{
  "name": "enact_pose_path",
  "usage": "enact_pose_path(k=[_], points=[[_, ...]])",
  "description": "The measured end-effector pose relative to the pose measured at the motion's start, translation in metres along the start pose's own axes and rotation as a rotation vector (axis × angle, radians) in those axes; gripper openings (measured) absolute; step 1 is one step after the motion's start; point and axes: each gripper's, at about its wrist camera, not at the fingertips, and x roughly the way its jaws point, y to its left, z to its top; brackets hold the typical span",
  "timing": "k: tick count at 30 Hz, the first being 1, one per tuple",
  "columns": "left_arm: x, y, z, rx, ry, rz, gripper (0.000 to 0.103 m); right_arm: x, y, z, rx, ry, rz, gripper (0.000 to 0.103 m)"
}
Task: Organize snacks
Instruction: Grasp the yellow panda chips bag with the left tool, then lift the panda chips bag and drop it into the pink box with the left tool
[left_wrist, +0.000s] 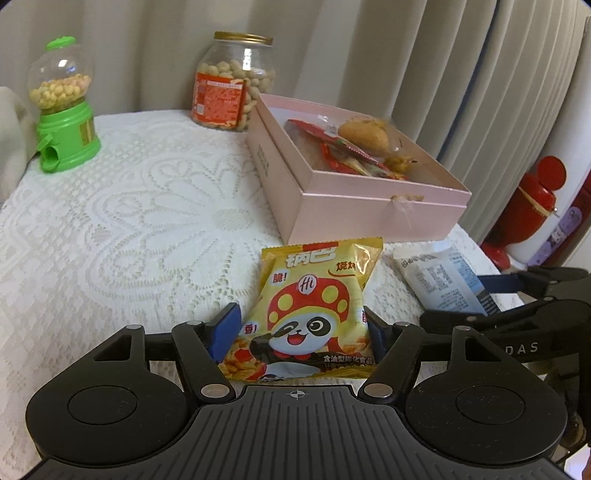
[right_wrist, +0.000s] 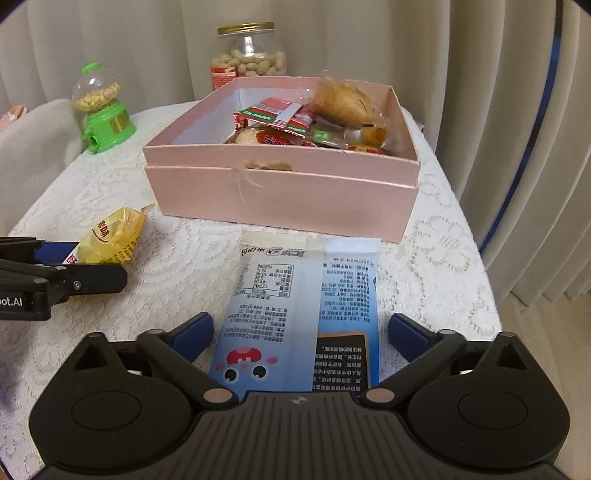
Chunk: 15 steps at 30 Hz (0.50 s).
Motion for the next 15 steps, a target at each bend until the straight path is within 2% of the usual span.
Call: enact_pose_path(k=[1,3,6,13,15], points=[[-0.002,-0.001,-0.001,0.001,0.002,-0.002,0.072,-0.003,0.002,-0.001,-0.014,-0.005,-0.002,0.087],[-0.007,-0.002,-0.002,-0.003,-0.002,-0.026,0.063,-0.01,0.005,-0.002,-0.034,-0.011,0.002,0.086],[-0.014,-0.004,-0.003,0.0,-0.012,-0.038,0.055,-0.022,0.005,-0.005,-0.038,-0.023,0.028,0.086],[-0.021,-0.006,-0.006,-0.003,-0.031,-0.059,0.05,-0.059,-0.005,-0.006,-0.041,-0.094,0.013,0.086],[-0.025,-0.006,-0.005,-0.014,-0.044,-0.065,0.044,-0.067,-0.007,-0.006,-0.035,-0.111,0.013,0.086]])
